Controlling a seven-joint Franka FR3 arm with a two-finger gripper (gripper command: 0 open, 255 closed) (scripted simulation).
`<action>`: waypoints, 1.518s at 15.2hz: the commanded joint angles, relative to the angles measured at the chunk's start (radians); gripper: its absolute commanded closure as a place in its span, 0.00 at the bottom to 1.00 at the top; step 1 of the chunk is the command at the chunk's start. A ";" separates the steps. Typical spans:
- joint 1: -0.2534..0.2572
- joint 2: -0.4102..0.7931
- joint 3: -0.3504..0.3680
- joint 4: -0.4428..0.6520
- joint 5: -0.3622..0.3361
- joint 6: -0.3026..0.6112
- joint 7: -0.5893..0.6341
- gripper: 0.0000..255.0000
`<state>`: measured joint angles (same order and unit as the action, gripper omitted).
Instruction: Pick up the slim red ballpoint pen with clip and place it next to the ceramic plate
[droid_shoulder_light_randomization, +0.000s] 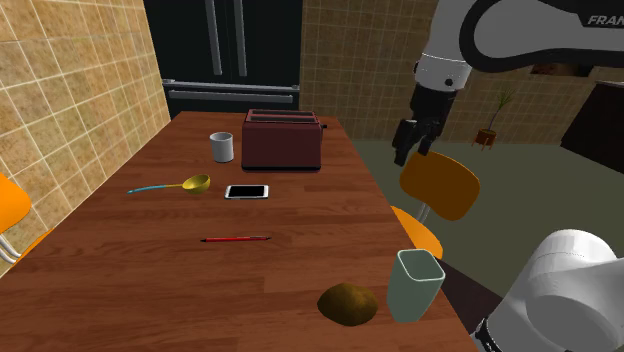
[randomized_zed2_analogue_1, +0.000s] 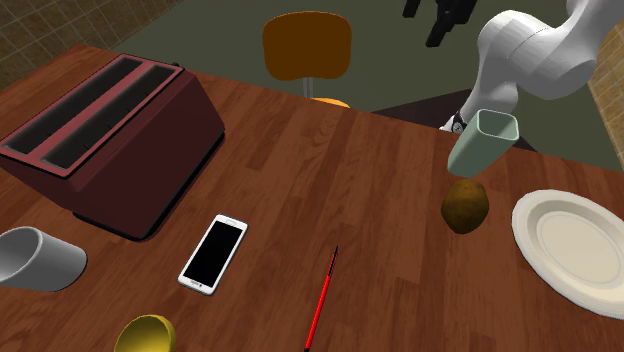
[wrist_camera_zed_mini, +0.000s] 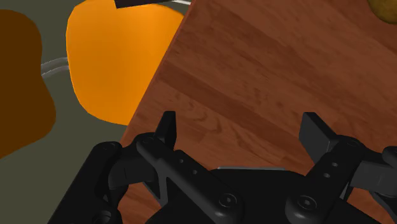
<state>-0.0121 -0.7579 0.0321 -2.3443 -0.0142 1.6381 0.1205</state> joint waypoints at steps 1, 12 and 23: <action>0.000 0.000 0.000 0.000 0.000 0.000 0.000 0.00; 0.109 0.377 0.008 0.099 0.013 0.245 -0.236 0.00; 0.197 0.744 0.066 0.291 0.017 0.383 -0.447 0.00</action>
<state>0.1786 -0.0405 0.0923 -2.0696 0.0030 2.0146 -0.3038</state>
